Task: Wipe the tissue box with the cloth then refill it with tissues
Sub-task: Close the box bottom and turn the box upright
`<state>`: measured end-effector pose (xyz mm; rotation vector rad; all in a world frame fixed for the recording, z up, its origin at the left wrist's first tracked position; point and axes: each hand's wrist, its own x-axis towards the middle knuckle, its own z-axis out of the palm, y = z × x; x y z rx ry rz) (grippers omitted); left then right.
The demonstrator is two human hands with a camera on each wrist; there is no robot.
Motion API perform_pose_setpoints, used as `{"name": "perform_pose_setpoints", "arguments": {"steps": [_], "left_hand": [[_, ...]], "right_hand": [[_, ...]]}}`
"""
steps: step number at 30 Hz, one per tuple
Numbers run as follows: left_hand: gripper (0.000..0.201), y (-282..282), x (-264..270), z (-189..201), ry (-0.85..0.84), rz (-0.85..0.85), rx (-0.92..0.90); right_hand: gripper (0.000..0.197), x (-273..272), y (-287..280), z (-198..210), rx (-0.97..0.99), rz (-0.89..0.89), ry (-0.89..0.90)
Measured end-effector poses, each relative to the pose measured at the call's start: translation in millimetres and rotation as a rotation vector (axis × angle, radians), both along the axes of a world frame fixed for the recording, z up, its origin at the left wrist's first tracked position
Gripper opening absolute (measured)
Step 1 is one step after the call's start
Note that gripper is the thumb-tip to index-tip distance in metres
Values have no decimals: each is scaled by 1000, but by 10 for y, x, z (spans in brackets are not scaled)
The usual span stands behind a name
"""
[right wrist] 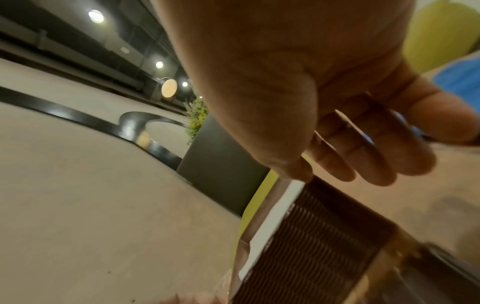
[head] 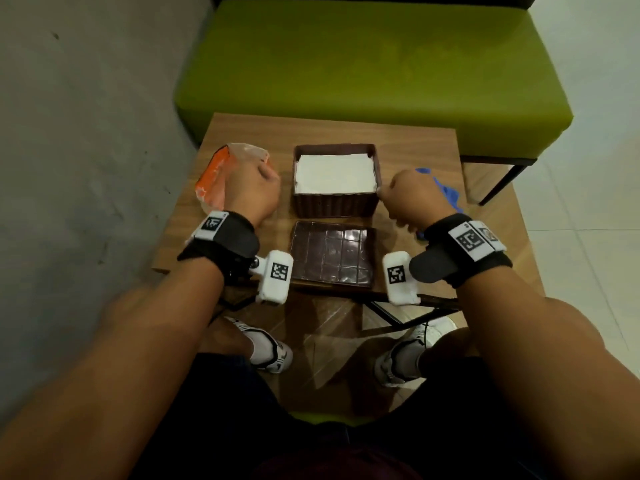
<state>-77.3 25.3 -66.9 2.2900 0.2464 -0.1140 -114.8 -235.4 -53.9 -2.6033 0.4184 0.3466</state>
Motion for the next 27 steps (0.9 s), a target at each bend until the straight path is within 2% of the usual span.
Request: {"name": "perform_pose_setpoints", "arguments": {"steps": [2,4,6,8,11,14,17,20,23,27], "left_hand": [[30,-15,-174,-93,106,41,-23],[17,-38,-322,-202,204,37,-78],[16,-53,-409,-296,263,15,-103],[18,-59,-472,-342,319,-1,-130],[21,-79,-528,-351,383,16,-200],[16,-100,-580,-310,421,14,-228],[16,-105,-633,-191,450,15,-229],[20,-37,-648,50,412,-1,-239],[16,13,-590,382,289,-30,-325],[15,-68,-223,646,118,-30,-420]], "right_hand": [[41,-126,15,-109,118,-63,89],[45,-234,47,-162,171,-123,50],[41,-310,57,-204,141,-125,33],[34,-378,66,-275,136,-124,132],[31,-476,110,-361,272,-202,292],[25,-537,166,-335,439,-306,354],[26,-583,148,-224,500,-290,387],[21,-577,34,21,552,-233,308],[17,-468,-97,346,632,-190,169],[27,-94,-126,591,631,-208,-66]]}}
